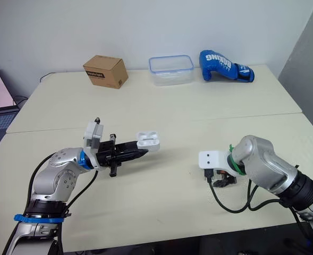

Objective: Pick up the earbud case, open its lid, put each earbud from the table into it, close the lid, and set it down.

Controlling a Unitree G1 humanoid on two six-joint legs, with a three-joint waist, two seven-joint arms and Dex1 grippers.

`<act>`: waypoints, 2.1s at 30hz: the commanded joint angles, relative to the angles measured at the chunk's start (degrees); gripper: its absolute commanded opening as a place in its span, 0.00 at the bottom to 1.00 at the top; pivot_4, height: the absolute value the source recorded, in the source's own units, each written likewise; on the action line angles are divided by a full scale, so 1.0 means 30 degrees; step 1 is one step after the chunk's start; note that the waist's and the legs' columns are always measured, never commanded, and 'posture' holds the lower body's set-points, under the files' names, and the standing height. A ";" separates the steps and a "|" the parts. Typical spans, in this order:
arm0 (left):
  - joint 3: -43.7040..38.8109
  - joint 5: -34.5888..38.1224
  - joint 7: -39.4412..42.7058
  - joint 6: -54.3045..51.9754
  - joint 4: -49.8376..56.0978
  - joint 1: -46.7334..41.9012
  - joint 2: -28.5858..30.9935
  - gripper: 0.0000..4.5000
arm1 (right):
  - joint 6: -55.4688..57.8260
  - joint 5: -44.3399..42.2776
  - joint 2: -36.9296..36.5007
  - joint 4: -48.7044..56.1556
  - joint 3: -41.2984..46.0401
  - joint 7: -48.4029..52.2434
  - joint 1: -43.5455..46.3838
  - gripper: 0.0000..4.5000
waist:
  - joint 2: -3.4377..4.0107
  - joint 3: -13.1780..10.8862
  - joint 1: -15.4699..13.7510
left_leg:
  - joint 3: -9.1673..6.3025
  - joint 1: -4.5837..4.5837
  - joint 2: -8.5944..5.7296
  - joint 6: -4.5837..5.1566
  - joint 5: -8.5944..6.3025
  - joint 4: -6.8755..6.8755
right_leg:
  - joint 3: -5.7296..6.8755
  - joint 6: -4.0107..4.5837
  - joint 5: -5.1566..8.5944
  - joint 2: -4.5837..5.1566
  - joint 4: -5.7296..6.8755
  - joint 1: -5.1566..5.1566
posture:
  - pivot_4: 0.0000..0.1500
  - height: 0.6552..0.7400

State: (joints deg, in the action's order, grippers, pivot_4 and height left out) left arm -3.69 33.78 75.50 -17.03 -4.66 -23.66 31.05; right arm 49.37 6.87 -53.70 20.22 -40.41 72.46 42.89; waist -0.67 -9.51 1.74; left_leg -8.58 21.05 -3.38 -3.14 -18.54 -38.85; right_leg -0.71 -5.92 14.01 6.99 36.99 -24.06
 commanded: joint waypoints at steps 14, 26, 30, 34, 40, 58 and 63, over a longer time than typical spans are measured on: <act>-0.0045 0.0176 -0.0306 0.0129 0.0695 -0.0132 -0.0101 0.16 | 0.0122 0.1505 0.0273 0.1738 -0.0503 0.1233 0.0456 0.58 | 0.0000 0.0000 -0.0002 | 0.0001 0.0001 -0.0001 0.0000 0.0000 0.0000 | 0.0001 0.0000 0.0000 0.0001 -0.0002 0.0000 | 1.00 0.89; 0.0028 0.0189 -0.0608 0.0026 0.0889 -0.0200 -0.0187 0.16 | 0.0271 0.2131 0.0506 0.1477 -0.0785 0.1462 0.0520 0.39 | 0.0000 0.0000 -0.0001 | 0.0001 0.0001 -0.0001 -0.0001 0.0000 0.0000 | 0.0001 0.0000 0.0000 0.0000 -0.0001 0.0000 | 1.00 0.89; 0.0044 0.0199 -0.0684 0.0015 0.0915 -0.0219 -0.0210 0.16 | 0.0288 0.2305 0.0615 0.1448 -0.0872 0.1500 0.0568 0.39 | 0.0000 0.0000 -0.0002 | -0.0001 0.0001 0.0000 -0.0001 0.0000 0.0000 | 0.0000 0.0000 0.0000 0.0000 0.0000 0.0000 | 1.00 0.89; 0.0067 0.0242 -0.0752 0.0024 0.0949 -0.0189 -0.0197 0.16 | 0.0128 0.2681 0.0587 0.1683 -0.1024 0.1614 0.0590 0.39 | 0.0000 0.0000 -0.0001 | -0.0001 0.0000 0.0000 -0.0001 0.0000 -0.0001 | 0.0002 0.0000 0.0000 0.0000 0.0002 0.0000 | 1.00 0.89; 0.0069 0.0229 -0.0804 0.0056 0.0938 -0.0191 -0.0226 0.16 | 0.0050 0.3080 0.0639 0.1761 -0.1110 0.1903 0.0590 0.39 | 0.0000 0.0000 -0.0004 | -0.0002 0.0000 -0.0001 0.0000 0.0000 -0.0001 | 0.0002 0.0000 0.0000 0.0000 0.0000 0.0001 | 1.00 0.89; 0.0032 0.0149 -0.0827 0.0146 0.0934 -0.0073 -0.0163 0.16 | 0.0108 0.3633 0.0809 0.1623 -0.1096 0.2384 0.0528 0.09 | 0.0000 0.0000 -0.0003 | -0.0001 0.0000 -0.0001 -0.0001 0.0001 -0.0004 | 0.0001 0.0000 0.0000 0.0001 0.0002 0.0002 | 1.00 0.89; 0.0064 0.0065 -0.0892 0.0361 0.0846 -0.0064 -0.0307 0.16 | 0.0177 0.3603 0.0749 0.1772 -0.1006 0.2492 0.0518 0.09 | 0.0000 0.0000 -0.0002 | -0.0001 0.0000 -0.0002 -0.0001 0.0001 -0.0005 | 0.0000 0.0000 0.0000 0.0001 0.0002 0.0002 | 1.00 0.89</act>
State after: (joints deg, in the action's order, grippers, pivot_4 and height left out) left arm -3.14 33.78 73.07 -16.99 -4.36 -23.63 30.34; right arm 49.72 16.88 -51.15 24.32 -44.03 79.72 43.80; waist -0.67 -9.51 1.73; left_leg -8.59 21.04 -3.39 -3.15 -18.53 -38.86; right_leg -0.70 -5.92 14.01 6.99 37.00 -24.05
